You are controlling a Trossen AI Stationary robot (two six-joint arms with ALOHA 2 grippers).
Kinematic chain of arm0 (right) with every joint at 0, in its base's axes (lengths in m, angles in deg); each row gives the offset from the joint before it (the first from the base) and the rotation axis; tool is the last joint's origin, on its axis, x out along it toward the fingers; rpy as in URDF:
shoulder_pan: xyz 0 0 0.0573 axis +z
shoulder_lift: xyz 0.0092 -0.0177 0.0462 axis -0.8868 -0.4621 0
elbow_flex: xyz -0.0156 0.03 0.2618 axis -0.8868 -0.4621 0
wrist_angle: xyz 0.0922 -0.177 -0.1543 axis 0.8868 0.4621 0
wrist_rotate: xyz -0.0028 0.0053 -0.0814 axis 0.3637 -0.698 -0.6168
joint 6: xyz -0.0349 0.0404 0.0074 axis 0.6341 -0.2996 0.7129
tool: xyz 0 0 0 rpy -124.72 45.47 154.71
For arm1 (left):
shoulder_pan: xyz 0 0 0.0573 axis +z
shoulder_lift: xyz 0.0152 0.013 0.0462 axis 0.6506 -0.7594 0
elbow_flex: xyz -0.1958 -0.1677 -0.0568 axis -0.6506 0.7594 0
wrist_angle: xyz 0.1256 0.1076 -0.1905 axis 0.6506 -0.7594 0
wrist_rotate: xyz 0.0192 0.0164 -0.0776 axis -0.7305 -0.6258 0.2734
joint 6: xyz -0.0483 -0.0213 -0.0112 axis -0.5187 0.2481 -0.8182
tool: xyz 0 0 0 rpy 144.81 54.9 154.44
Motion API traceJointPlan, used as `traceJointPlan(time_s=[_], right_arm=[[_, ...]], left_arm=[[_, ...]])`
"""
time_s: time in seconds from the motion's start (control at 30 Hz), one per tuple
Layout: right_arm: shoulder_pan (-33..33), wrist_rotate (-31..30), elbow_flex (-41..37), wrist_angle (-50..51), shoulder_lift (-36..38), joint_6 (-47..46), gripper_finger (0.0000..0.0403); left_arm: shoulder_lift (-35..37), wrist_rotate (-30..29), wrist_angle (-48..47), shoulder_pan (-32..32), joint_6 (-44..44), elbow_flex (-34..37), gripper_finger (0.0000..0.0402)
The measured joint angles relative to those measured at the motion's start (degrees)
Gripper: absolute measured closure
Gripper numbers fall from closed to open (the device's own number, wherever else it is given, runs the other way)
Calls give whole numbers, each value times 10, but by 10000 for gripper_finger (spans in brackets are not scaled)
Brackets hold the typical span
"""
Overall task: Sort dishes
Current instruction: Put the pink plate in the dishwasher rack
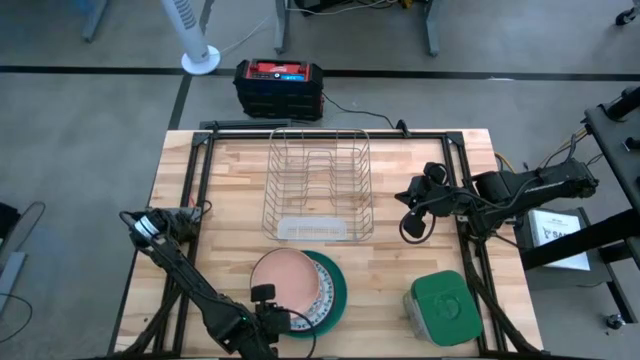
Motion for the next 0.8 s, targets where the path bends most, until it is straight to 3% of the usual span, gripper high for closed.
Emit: traceJointPlan(time_s=[0.67,0.8], right_arm=[[0,0,0,0,0,-4,403],[0,0,0,0,0,-4,403]], left_arm=[[0,0,35,0,-2,36,289],[0,0,35,0,0,36,312]])
